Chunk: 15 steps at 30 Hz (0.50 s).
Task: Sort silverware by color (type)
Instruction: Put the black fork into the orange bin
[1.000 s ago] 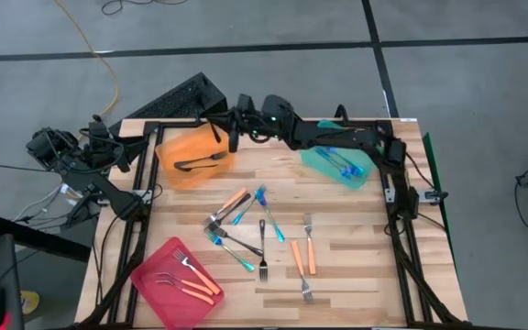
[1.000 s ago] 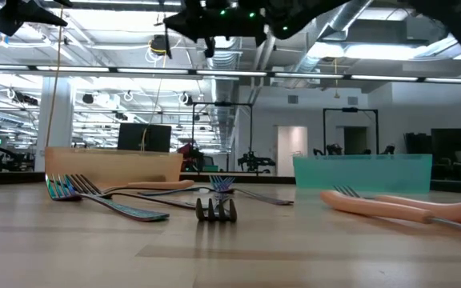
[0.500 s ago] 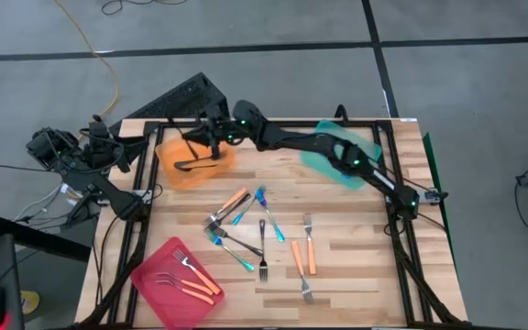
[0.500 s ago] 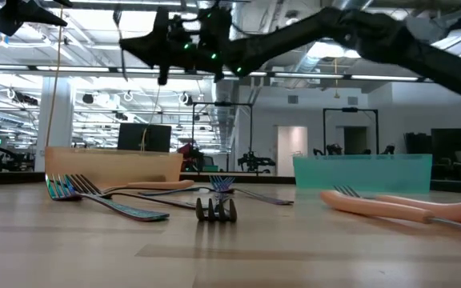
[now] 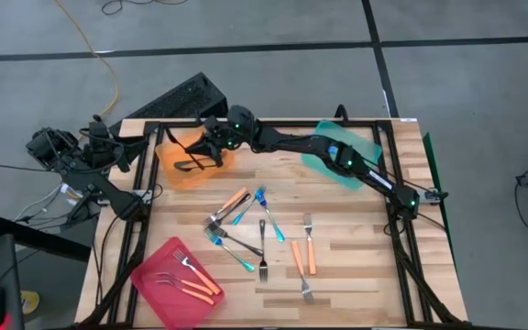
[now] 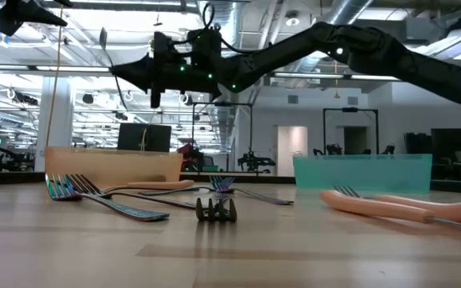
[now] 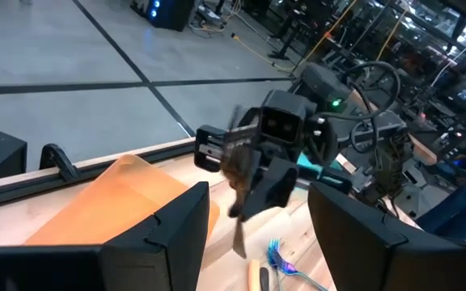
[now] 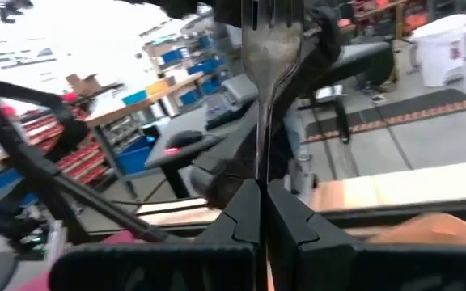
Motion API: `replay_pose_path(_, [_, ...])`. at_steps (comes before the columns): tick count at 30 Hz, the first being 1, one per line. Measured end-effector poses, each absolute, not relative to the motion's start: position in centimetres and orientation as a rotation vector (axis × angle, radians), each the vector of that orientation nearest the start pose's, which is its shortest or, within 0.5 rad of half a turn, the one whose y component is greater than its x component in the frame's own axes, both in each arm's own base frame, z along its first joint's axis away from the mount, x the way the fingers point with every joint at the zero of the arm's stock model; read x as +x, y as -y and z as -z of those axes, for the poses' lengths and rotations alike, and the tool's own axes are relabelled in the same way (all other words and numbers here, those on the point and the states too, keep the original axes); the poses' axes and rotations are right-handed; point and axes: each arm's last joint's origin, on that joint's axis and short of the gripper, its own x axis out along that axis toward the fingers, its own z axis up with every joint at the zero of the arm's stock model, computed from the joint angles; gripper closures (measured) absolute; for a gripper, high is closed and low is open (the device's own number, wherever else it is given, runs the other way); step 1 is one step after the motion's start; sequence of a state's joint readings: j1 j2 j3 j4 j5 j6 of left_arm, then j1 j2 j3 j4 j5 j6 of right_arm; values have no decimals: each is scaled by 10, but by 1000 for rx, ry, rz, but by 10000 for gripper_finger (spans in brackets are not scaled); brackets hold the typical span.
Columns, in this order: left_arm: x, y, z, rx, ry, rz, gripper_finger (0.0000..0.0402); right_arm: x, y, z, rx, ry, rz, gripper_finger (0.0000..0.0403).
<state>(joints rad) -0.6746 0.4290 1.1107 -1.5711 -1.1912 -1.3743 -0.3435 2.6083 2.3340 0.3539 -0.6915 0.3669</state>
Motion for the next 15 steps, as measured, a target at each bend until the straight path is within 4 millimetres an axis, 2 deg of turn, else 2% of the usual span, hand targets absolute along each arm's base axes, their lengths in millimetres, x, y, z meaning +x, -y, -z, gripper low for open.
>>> replay_pose_path(7, [3, -32, -353, -595, -107, -707, 205, 560, 184, -224, 211, -87, -348, 378])
replay_pose_path(15, [3, -32, -353, -603, -103, -708, 205, 559, 187, -209, 134, -206, -198, 378])
